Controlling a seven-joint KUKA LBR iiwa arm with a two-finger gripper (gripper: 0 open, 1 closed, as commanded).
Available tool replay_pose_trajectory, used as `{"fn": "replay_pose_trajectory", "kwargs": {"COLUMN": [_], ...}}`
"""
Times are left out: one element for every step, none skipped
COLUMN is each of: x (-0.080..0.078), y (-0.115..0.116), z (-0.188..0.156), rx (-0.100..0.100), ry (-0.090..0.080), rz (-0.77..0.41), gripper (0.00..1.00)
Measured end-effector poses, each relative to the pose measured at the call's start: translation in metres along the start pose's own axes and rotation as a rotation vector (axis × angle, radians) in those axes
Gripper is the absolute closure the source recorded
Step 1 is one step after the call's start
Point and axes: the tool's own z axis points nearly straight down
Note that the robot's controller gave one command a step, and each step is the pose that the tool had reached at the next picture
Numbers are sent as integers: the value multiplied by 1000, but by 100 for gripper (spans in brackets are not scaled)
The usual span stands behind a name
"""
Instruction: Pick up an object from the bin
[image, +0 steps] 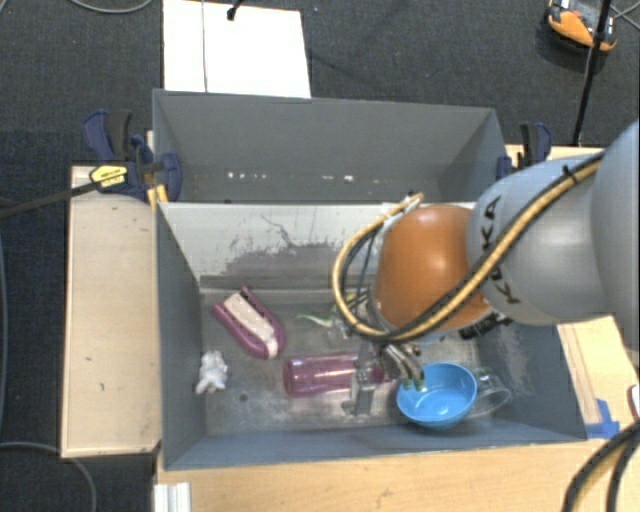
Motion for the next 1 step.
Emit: {"fn": "replay_pose_trajectory", "kwargs": {"x": [-12], "y": [20], "z": [41], "rx": [2], "ry": [5], "rz": [115], "gripper": [100]}}
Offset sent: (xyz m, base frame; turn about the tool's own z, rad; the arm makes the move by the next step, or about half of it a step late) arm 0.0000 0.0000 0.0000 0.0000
